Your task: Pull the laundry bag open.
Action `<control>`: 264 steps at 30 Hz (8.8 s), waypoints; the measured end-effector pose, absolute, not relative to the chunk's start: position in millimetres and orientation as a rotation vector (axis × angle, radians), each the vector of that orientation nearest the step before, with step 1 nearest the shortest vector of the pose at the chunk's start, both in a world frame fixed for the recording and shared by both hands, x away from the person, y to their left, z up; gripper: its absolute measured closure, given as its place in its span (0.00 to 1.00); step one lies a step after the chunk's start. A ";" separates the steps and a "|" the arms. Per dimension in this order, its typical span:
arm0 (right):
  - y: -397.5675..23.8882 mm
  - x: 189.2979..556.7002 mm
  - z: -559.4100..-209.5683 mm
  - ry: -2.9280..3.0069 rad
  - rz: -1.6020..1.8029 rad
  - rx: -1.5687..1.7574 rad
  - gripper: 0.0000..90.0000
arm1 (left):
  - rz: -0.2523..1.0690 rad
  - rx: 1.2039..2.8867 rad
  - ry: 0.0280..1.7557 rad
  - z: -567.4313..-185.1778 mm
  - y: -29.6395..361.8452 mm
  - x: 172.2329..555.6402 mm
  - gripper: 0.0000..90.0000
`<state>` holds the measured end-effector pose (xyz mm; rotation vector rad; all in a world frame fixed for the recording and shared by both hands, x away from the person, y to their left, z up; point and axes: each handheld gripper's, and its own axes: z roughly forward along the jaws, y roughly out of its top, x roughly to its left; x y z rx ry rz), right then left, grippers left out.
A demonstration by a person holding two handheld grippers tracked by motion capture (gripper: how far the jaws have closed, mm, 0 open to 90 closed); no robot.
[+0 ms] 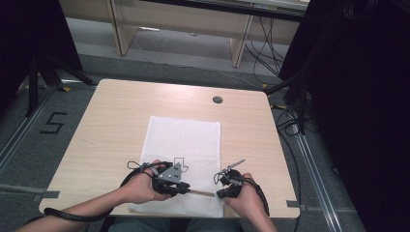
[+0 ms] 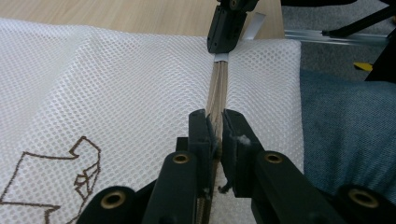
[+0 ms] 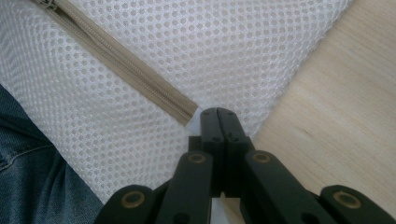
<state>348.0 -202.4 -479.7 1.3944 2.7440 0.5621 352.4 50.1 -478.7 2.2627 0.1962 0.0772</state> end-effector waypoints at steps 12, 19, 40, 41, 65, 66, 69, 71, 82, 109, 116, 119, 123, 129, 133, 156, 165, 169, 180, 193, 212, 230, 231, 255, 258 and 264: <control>-202.9 348.7 -480.7 2.752 0.588 1.355 1.00 | 0.080 2.266 0.195 -477.1 56.0 352.7 0.91; -202.7 348.7 -480.4 2.753 0.577 1.352 1.00 | 0.080 2.260 0.198 -477.3 57.1 351.8 0.91; -203.5 349.2 -481.0 2.757 0.593 1.342 1.00 | 0.073 2.252 0.208 -476.4 64.7 351.7 0.91; -203.5 349.2 -481.3 2.756 0.595 1.338 1.00 | 0.073 2.250 0.207 -476.6 64.7 351.5 0.91; -203.4 349.1 -480.9 2.756 0.591 1.346 1.00 | 0.087 2.258 0.215 -476.2 75.9 350.4 0.91; -203.4 349.1 -480.9 2.756 0.591 1.346 1.00 | 0.079 2.254 0.214 -476.0 76.3 350.8 0.91; -203.4 349.2 -480.8 2.756 0.589 1.348 1.00 | 0.070 2.251 0.231 -476.2 78.1 350.4 0.91; -203.4 349.2 -480.9 2.756 0.590 1.348 1.00 | 0.082 2.252 0.226 -476.1 80.0 350.6 0.91; -203.2 349.1 -480.7 2.750 0.578 1.367 1.00 | 0.075 2.247 0.239 -476.1 86.4 351.5 0.91; -203.9 349.2 -481.0 2.753 0.589 1.369 1.00 | 0.080 2.239 0.256 -477.3 96.8 350.4 0.91; -203.9 349.4 -481.0 2.750 0.586 1.374 1.00 | 0.093 2.246 0.268 -477.1 106.5 352.6 0.91; -203.9 349.7 -480.9 2.753 0.584 1.376 1.00 | 0.095 2.244 0.272 -478.1 110.4 351.8 0.91; -203.8 349.5 -480.9 2.751 0.583 1.374 1.00 | 0.090 2.244 0.270 -478.2 110.6 351.8 0.91; -204.1 349.5 -481.0 2.754 0.590 1.374 1.00 | 0.088 2.237 0.273 -478.6 110.9 351.6 0.91; -204.2 349.5 -481.2 2.755 0.594 1.372 1.00 | 0.082 2.241 0.274 -478.9 113.5 352.2 0.91; -204.1 349.3 -481.2 2.754 0.592 1.368 1.00 | 0.075 2.237 0.275 -480.0 119.8 351.4 0.91; -204.4 349.3 -481.2 2.755 0.594 1.366 1.00 | 0.081 2.228 0.304 -480.1 126.6 350.6 0.91; -204.1 349.2 -481.0 2.755 0.589 1.365 1.00 | 0.075 2.230 0.305 -480.4 128.2 350.1 0.91; -204.2 349.2 -481.1 2.756 0.591 1.365 1.00 | 0.077 2.229 0.302 -479.4 131.6 349.9 0.91; -204.5 349.3 -481.2 2.757 0.593 1.362 1.00 | 0.077 2.233 0.313 -479.9 136.6 349.9 0.91; -204.6 349.4 -481.2 2.759 0.594 1.361 1.00 | 0.077 2.230 0.323 -479.8 142.6 349.4 0.91; -204.9 349.5 -481.3 2.761 0.596 1.358 1.00 | 0.086 2.233 0.334 -481.4 152.5 351.3 0.91; -204.6 349.2 -481.1 2.757 0.594 1.367 1.00 | 0.086 2.227 0.341 -481.5 152.6 350.7 0.91; -205.1 349.6 -481.4 2.762 0.599 1.352 1.00 | 0.088 2.215 0.366 -482.8 160.8 349.5 0.91; -204.8 349.4 -481.3 2.761 0.595 1.355 1.00 | 0.093 2.219 0.369 -482.3 162.7 349.5 0.91; -204.8 349.0 -481.1 2.759 0.599 1.345 1.00 | 0.095 2.221 0.370 -482.6 163.8 349.7 0.91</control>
